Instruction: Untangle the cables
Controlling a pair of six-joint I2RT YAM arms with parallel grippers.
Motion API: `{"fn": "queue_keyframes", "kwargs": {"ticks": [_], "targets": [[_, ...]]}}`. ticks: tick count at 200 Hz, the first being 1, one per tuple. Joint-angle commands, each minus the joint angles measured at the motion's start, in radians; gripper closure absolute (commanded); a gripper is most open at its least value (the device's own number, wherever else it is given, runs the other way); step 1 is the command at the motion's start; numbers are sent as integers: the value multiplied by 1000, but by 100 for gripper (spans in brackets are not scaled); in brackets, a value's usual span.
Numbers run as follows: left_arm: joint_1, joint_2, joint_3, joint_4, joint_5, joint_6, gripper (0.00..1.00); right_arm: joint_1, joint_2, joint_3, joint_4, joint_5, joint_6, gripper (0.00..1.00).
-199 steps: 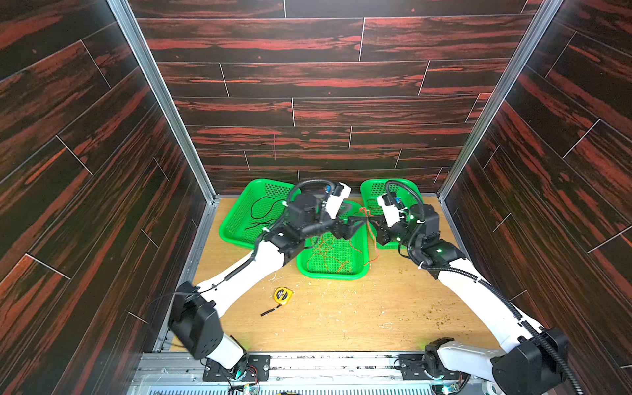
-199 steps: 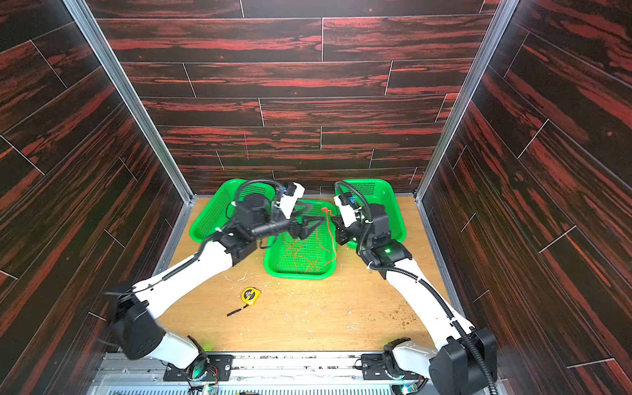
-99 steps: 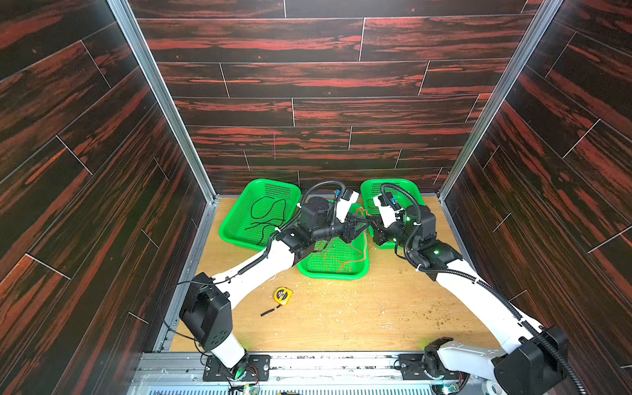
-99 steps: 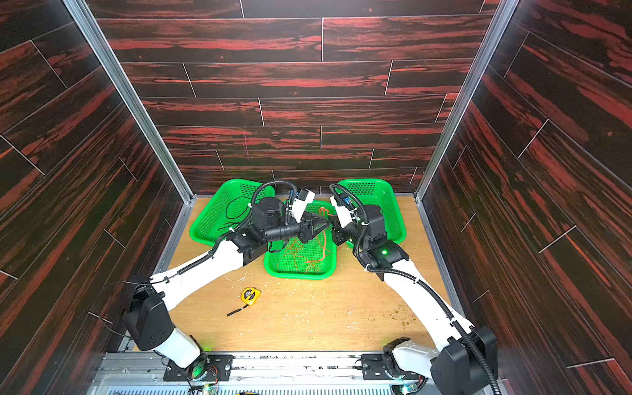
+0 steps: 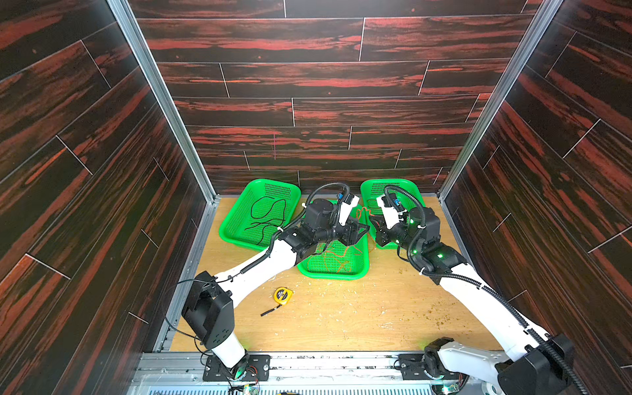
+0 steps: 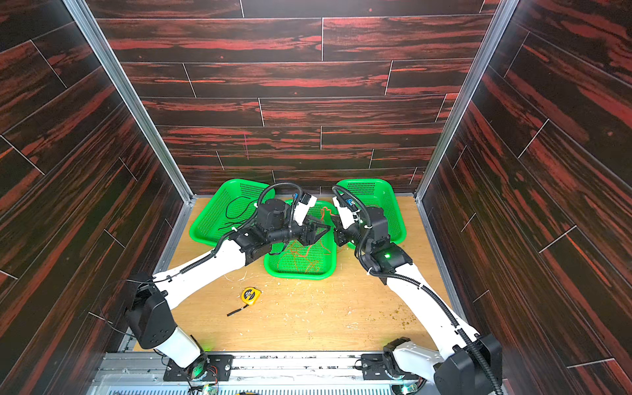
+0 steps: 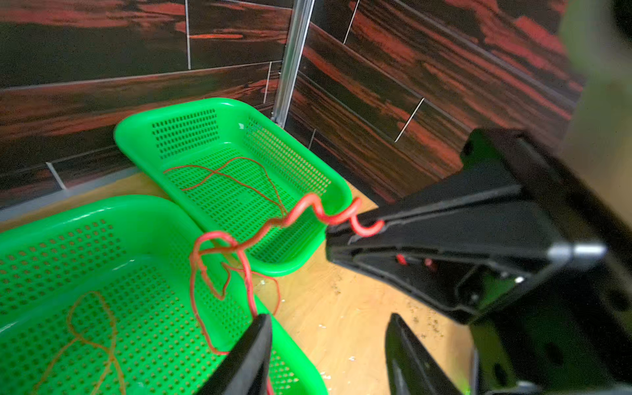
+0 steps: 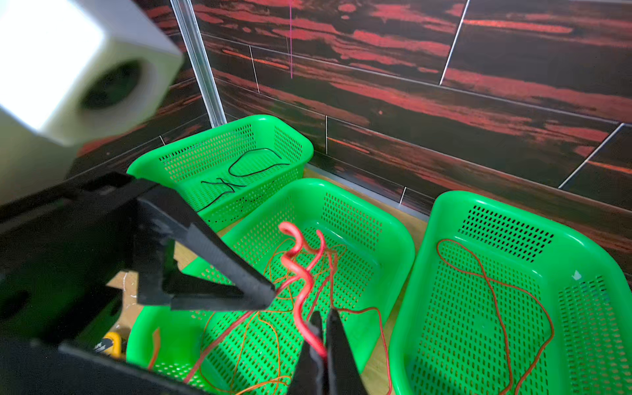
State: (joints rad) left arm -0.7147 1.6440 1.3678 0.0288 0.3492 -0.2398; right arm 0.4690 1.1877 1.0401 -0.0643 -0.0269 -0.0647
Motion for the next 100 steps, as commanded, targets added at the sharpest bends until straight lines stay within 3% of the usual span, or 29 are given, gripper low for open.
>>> {"fn": "queue_keyframes", "kwargs": {"ticks": [1, 47, 63, 86, 100], "targets": [[1, -56, -56, -41, -54, 53, 37, 6, -44, 2, 81, 7, 5, 100], [1, -84, -139, -47, -140, 102, 30, 7, -49, 43, 80, -41, 13, 100], [1, -61, -121, -43, -104, 95, 42, 8, -49, 46, 80, -44, 18, 100], [1, -36, -87, -42, -64, 99, 87, 11, -50, 61, 75, -34, 15, 100], [1, -43, -74, -52, -29, 129, 100, 11, -52, 90, 48, 25, 7, 100]]}}
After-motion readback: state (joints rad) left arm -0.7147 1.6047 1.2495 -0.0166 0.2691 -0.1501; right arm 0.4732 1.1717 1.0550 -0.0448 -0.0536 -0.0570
